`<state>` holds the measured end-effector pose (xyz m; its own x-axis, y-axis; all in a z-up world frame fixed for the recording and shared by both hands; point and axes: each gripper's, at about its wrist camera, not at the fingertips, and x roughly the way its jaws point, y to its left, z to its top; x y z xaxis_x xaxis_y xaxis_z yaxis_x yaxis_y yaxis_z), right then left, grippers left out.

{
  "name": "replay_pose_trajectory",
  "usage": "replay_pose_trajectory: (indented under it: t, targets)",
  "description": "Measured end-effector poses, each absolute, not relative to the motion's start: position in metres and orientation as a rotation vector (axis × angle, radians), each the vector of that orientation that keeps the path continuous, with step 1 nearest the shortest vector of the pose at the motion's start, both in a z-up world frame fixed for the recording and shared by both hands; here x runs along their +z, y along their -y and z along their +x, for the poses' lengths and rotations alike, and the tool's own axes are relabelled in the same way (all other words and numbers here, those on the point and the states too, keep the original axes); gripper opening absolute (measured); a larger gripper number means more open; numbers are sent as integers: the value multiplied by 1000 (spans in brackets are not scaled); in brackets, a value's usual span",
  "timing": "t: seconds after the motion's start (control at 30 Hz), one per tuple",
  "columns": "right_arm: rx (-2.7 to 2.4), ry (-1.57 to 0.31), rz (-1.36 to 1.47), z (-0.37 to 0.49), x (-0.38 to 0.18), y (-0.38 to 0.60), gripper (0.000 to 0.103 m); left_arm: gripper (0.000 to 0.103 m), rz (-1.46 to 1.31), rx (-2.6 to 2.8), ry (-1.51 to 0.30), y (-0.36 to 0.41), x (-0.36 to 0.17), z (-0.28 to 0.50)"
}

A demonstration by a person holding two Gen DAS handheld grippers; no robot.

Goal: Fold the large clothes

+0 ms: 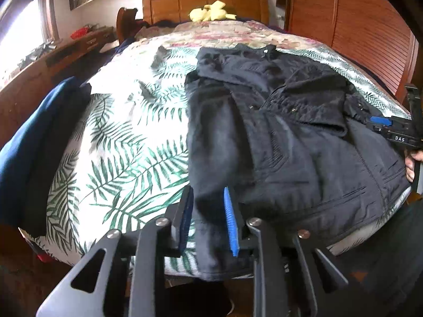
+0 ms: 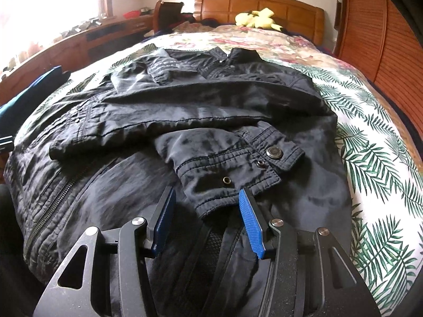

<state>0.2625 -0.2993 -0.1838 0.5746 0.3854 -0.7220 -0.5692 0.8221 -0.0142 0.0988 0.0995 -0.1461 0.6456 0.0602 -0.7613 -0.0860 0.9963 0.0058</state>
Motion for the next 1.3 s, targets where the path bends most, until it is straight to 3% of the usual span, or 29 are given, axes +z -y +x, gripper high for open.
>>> replay_pose_trajectory:
  t: [0.3, 0.47, 1.0, 1.3]
  targets:
    - [546, -768, -285, 262, -188, 296, 51, 41, -73, 90, -897, -115, -164, 97]
    - [536, -766, -309, 261, -191, 293, 51, 57, -76, 119, -890, -123, -167, 101]
    - [503, -824, -258, 256, -182, 327, 74, 58, -101, 111, -862, -125, -168, 93]
    - [393, -875, -251, 214, -174, 398, 76, 58, -103, 38, -882, -114, -163, 84]
